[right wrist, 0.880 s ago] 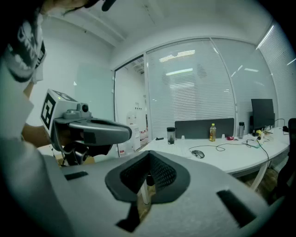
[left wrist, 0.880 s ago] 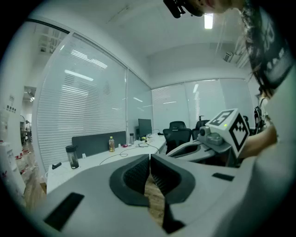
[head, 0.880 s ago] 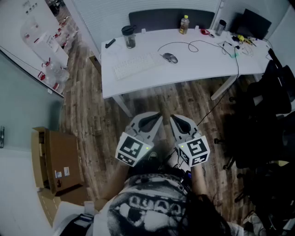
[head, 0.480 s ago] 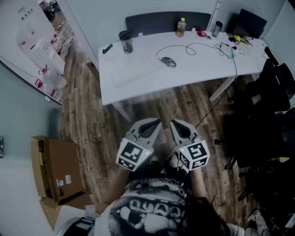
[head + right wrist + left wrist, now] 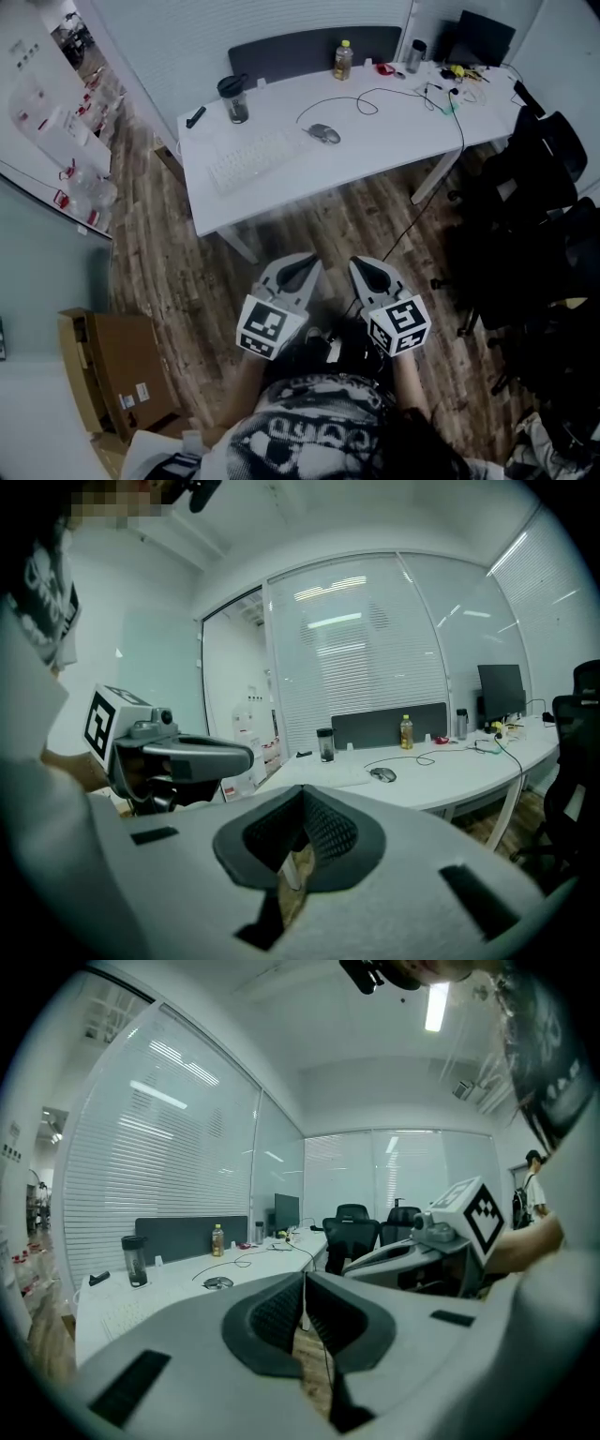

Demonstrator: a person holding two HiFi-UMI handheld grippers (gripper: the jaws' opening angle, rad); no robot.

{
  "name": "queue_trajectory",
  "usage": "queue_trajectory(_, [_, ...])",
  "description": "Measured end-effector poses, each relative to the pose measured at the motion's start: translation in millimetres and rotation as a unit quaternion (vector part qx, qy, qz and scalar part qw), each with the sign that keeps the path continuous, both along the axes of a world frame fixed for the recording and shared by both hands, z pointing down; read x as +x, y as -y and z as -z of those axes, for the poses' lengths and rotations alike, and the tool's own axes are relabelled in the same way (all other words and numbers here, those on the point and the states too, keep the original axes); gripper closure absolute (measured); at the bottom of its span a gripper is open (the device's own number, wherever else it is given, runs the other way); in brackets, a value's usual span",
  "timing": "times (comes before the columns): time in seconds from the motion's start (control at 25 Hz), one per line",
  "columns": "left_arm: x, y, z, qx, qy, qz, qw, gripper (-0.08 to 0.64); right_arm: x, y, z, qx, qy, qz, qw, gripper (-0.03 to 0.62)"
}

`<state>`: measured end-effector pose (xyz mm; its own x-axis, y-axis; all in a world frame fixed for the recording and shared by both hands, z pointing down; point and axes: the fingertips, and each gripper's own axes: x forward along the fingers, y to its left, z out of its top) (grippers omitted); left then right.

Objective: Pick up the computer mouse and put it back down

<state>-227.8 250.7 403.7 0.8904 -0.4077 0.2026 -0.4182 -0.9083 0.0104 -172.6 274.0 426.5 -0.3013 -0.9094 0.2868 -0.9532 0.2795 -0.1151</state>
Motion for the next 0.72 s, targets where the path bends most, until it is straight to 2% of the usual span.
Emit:
queue_trajectory(0.2, [-3, 10, -8, -0.014, -0.002, 0.021, 0.9997, 0.554, -1, 6, -7, -0.014, -0.003, 0.016, 1.000, 0.598])
queue_trajectory(0.52, [-7, 48, -19, -0.024, 0.010, 0.084, 0.9961, 0.554, 15, 37, -21, -0.020, 0.006, 0.049, 0.999, 0.600])
queue_trajectory(0.72, [22, 80, -19, -0.020, 0.020, 0.108, 0.9938, 0.554, 48, 74, -23, -0.016, 0.011, 0.071, 0.997, 0.600])
